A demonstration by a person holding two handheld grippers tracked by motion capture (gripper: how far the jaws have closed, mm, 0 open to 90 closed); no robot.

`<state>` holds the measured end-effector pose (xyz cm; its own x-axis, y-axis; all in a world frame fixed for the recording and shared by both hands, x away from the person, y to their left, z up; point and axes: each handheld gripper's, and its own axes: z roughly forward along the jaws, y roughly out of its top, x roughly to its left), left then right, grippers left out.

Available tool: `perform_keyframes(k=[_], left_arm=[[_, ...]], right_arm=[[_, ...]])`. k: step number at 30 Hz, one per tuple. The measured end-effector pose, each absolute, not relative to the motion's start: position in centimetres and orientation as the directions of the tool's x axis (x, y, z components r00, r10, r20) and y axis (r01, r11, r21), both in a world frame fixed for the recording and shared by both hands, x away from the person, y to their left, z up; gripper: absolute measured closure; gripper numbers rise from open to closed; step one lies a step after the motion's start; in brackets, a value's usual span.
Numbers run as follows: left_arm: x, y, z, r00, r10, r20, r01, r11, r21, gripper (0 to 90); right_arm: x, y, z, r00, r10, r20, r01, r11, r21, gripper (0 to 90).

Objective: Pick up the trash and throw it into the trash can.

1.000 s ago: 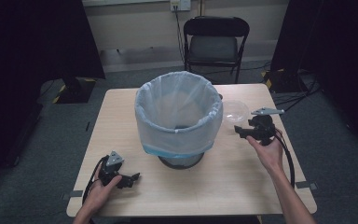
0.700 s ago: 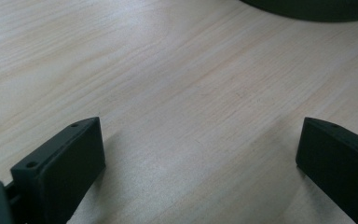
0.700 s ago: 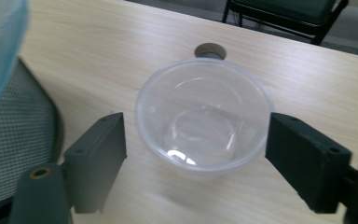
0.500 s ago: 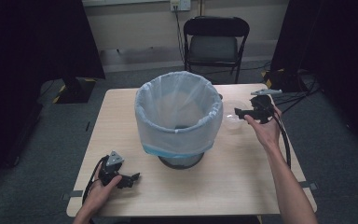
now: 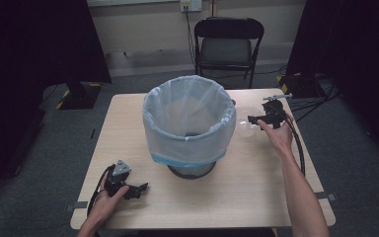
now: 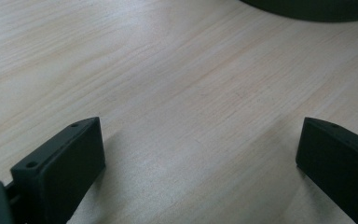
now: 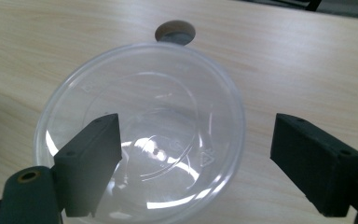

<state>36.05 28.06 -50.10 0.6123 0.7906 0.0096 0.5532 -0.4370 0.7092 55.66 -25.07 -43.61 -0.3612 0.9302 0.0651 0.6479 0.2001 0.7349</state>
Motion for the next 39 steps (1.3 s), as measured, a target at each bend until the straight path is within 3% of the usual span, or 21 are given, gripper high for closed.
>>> perform_keyframes(k=[12,17,19,23,28,29,30,31,32,33,39], left_arm=[[36.0,28.0,-50.1,0.611,0.792,0.007,0.554,-0.433,0.711,0.4],[36.0,28.0,-50.1,0.611,0.792,0.006,0.555,-0.434,0.71,0.4],[36.0,28.0,-50.1,0.61,0.793,0.004,0.556,-0.431,0.711,0.4],[36.0,28.0,-50.1,0.611,0.792,0.007,0.554,-0.434,0.711,0.4],[36.0,28.1,-50.1,0.612,0.791,0.009,0.553,-0.436,0.71,0.4],[36.0,28.1,-50.1,0.612,0.791,0.009,0.554,-0.436,0.71,0.4],[36.0,28.1,-50.1,0.612,0.791,0.009,0.554,-0.436,0.71,0.4],[36.0,28.1,-50.1,0.612,0.791,0.009,0.553,-0.437,0.709,0.4],[36.0,28.1,-50.1,0.612,0.791,0.009,0.553,-0.437,0.709,0.4],[36.1,28.1,-50.1,0.613,0.79,0.01,0.553,-0.437,0.709,0.4],[36.0,28.0,-50.1,0.611,0.792,0.007,0.554,-0.434,0.711,0.4]], right_arm=[[56.5,-25.2,-45.1,-0.383,0.902,0.198,0.659,0.117,0.743,16.1],[56.3,-25.6,-45.0,-0.359,0.907,0.218,0.66,0.082,0.747,28.3],[55.9,-25.7,-44.5,-0.341,0.924,0.173,0.645,0.096,0.758,42.5],[55.3,-25.2,-43.8,-0.334,0.94,0.07,0.627,0.166,0.761,52.6],[55.3,-25.2,-43.9,-0.338,0.935,0.103,0.632,0.145,0.761,49.4],[55.5,-25.2,-44.1,-0.343,0.93,0.132,0.635,0.126,0.762,42.0],[55.5,-25.2,-44.1,-0.343,0.93,0.132,0.635,0.126,0.762,42.0],[55.7,-25.0,-44.5,-0.347,0.923,0.165,0.641,0.105,0.76,34.0],[55.7,-25.0,-44.5,-0.347,0.923,0.165,0.641,0.105,0.76,34.0],[56.0,-24.7,-44.9,-0.347,0.918,0.19,0.642,0.085,0.762,27.8],[56.2,-24.7,-45.3,-0.348,0.905,0.244,0.649,0.044,0.759,30.0]])
